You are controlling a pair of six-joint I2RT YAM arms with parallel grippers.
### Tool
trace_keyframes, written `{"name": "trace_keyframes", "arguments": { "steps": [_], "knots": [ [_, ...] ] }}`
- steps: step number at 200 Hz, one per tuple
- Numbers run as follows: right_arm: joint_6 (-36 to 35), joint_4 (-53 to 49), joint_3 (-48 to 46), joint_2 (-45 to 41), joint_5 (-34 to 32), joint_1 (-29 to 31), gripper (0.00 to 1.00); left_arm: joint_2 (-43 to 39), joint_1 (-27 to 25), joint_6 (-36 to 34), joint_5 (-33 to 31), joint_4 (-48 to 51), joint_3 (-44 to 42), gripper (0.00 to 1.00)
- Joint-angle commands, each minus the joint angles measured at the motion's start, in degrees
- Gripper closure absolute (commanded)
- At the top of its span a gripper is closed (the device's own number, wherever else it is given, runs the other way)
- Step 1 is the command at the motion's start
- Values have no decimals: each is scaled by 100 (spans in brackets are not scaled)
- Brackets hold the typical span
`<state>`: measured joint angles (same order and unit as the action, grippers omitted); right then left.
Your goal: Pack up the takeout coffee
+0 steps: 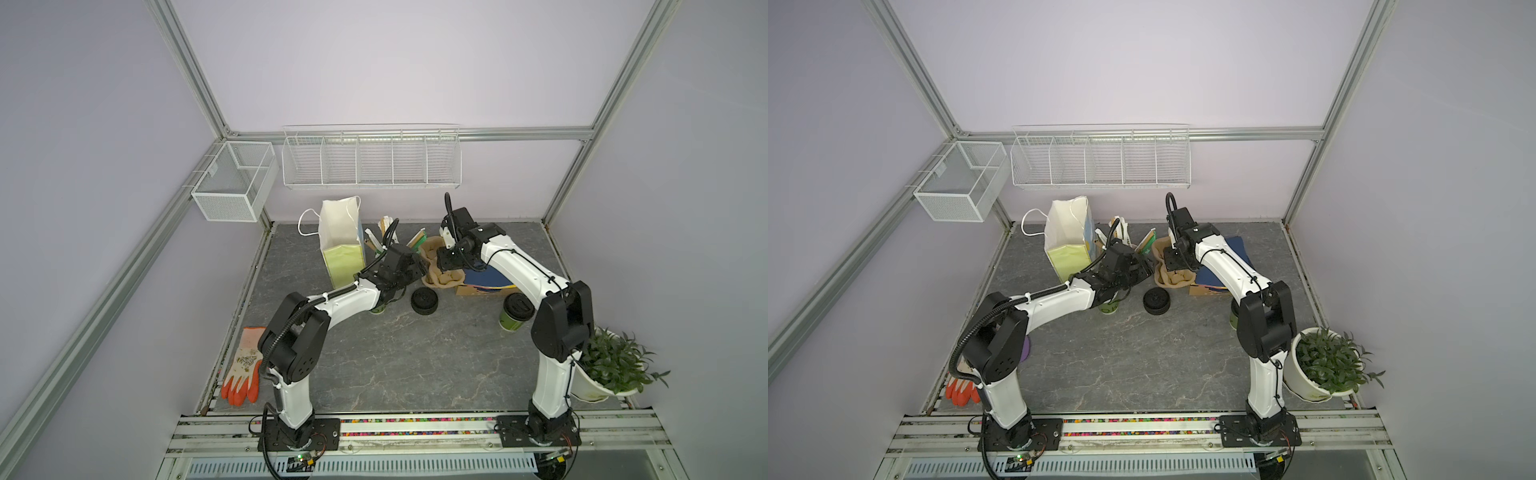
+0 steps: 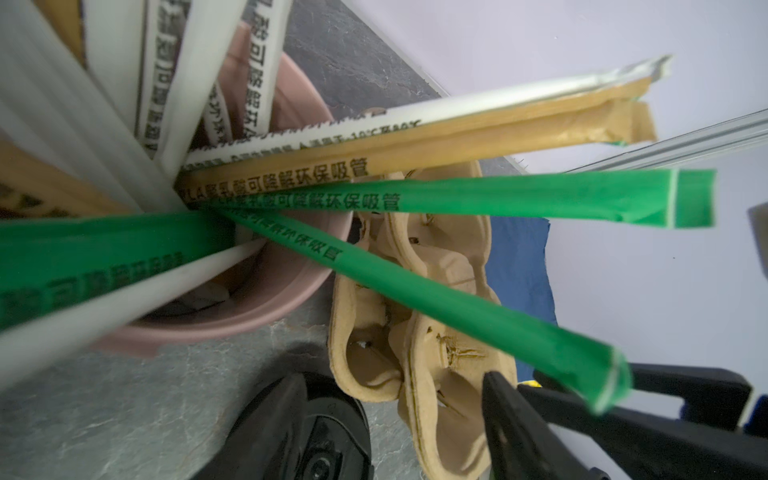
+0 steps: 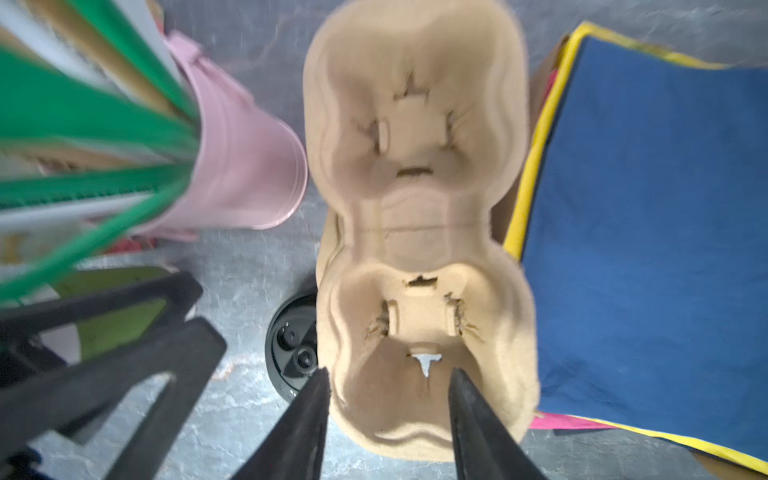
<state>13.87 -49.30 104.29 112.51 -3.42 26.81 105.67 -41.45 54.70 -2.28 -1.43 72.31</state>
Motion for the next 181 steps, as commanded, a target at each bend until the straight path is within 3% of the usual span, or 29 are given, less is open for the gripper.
{"name": "trace_keyframes", "arguments": {
  "steps": [1, 47, 122, 181],
  "knots": [
    [-22, -198, 375, 345, -131, -9, 47, -2, -44, -146, 0, 75, 228, 32],
    [-149, -484, 1015, 932, -220, -31, 47, -171, -106, -291, -108, 213, 184, 32],
    [-346, -714, 1312, 1317, -482, -28, 56, -240, -200, -367, -204, 285, 134, 32],
    [-396, -750, 1493, 1515, -361, -27, 57, -221, -210, -398, -236, 310, 133, 32]
  ]
}}
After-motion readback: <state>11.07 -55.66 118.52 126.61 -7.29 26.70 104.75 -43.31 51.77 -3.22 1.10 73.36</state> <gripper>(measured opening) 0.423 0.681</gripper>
